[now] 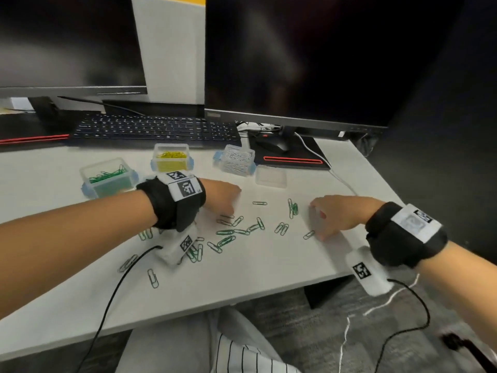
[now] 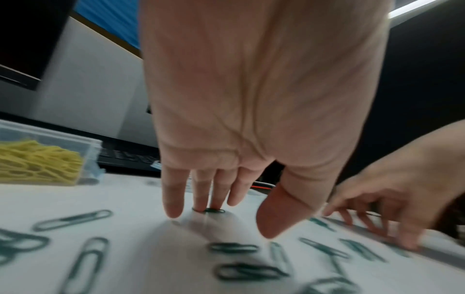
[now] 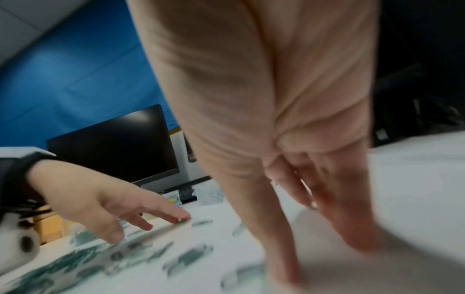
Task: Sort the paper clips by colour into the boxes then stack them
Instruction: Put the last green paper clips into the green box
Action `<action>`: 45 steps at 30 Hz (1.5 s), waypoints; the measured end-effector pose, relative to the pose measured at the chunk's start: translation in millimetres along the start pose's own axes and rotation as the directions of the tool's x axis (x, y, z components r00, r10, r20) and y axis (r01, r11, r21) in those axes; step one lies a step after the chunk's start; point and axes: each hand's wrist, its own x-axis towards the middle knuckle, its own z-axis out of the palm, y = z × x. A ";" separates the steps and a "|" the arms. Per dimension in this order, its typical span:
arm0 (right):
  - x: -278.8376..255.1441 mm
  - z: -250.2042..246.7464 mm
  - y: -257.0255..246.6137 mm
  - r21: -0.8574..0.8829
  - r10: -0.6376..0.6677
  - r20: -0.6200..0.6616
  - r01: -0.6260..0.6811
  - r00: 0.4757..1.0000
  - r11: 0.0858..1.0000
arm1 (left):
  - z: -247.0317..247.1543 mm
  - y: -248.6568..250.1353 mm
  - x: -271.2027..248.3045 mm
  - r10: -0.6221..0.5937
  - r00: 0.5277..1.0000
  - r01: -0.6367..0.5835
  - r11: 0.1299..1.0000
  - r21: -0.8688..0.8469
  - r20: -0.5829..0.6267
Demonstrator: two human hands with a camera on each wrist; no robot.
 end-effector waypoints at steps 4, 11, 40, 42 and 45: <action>19.2 15.4 -14.9 -0.046 -0.029 -0.106 0.024 0.994 0.999 | 14.3 14.7 -1.2 0.062 0.997 -0.064 0.996 0.057 0.050; 43.8 0.3 -100.9 0.053 -0.217 -0.222 0.234 0.951 0.971 | 17.8 5.0 -13.6 -0.047 0.999 0.044 0.993 0.109 0.023; 12.3 20.8 -62.0 0.290 -0.161 -0.133 0.194 0.978 0.937 | 76.1 -49.6 -139.2 -0.322 0.947 0.312 0.896 -0.314 0.023; 19.9 18.2 -90.6 0.330 -0.235 -0.156 0.275 0.959 0.903 | 78.3 -41.9 -128.5 -0.352 0.936 0.329 0.877 -0.349 -0.003; 34.3 13.5 -135.3 0.275 -0.329 -0.189 0.371 0.925 0.887 | 72.9 -41.6 -114.2 -0.393 0.919 0.356 0.862 -0.359 -0.031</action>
